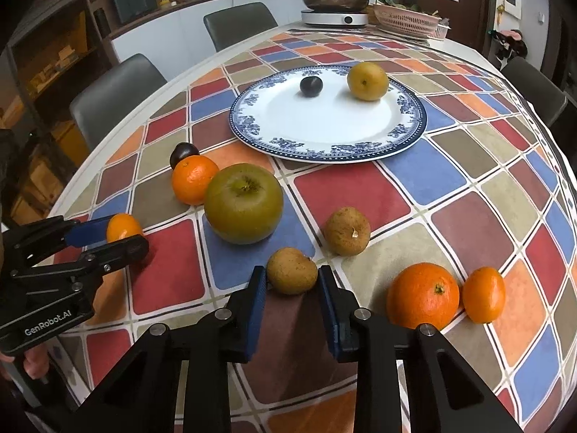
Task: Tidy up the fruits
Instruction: 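Move the left gripper around a mandarin orange while the right gripper reaches a small brown kiwi, then close the left gripper on the orange and lift while the right gripper grasps and lifts the kiwi, then carry the orange onto the plate and open the left gripper while the right gripper releases the kiwi there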
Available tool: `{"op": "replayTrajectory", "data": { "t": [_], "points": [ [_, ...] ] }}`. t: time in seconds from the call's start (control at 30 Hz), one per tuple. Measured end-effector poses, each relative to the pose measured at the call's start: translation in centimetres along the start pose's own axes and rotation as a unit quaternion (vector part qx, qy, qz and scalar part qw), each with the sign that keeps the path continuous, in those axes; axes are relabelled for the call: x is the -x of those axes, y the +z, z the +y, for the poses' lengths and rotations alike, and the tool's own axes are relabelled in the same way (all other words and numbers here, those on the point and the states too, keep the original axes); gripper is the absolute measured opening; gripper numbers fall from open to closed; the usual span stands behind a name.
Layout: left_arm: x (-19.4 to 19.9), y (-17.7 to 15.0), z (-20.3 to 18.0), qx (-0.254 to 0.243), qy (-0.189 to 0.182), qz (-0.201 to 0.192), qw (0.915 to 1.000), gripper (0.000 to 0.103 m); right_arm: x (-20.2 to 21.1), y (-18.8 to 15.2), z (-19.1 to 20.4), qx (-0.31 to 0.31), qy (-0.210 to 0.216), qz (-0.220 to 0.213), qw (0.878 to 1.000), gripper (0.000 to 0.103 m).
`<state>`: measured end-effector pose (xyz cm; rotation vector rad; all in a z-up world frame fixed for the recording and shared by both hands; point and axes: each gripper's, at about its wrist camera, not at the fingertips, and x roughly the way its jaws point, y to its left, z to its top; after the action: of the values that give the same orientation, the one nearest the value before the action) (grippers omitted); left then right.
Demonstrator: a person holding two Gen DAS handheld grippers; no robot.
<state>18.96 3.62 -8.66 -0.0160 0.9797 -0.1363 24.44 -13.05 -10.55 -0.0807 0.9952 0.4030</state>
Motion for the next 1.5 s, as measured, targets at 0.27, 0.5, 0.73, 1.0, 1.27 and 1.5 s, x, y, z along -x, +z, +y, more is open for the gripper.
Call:
{"op": "replayTrajectory", "data": {
  "t": [0.27, 0.5, 0.73, 1.0, 1.27, 1.5],
  "points": [
    [1.6, 0.2, -0.9, -0.013, -0.002, -0.019, 0.9997, 0.039, 2.0, -0.4, 0.3, 0.007, 0.002, -0.02, 1.0, 0.03],
    [3.5, 1.4, -2.1, -0.026, -0.016, -0.045, 0.9985, 0.039, 4.9, 0.3, 0.2, 0.013, 0.009, -0.05, 0.999, 0.03],
    [4.9, 3.9, -2.9, -0.046, -0.016, -0.076, 0.9959, 0.039, 7.0, 1.9, -0.1, 0.018, 0.013, -0.077, 0.997, 0.03],
    [5.0, 7.5, -3.5, -0.063, -0.013, -0.102, 0.9927, 0.039, 7.4, 4.7, -1.1, 0.025, 0.009, -0.092, 0.995, 0.03],
    [4.4, 11.0, -3.4, -0.062, -0.025, -0.114, 0.9913, 0.039, 8.0, 8.4, -2.2, 0.034, 0.0, -0.119, 0.992, 0.03],
    [3.1, 13.4, -3.1, -0.063, -0.032, -0.115, 0.9908, 0.039, 6.9, 11.0, -2.9, 0.033, 0.007, -0.117, 0.993, 0.03]
  ]
}}
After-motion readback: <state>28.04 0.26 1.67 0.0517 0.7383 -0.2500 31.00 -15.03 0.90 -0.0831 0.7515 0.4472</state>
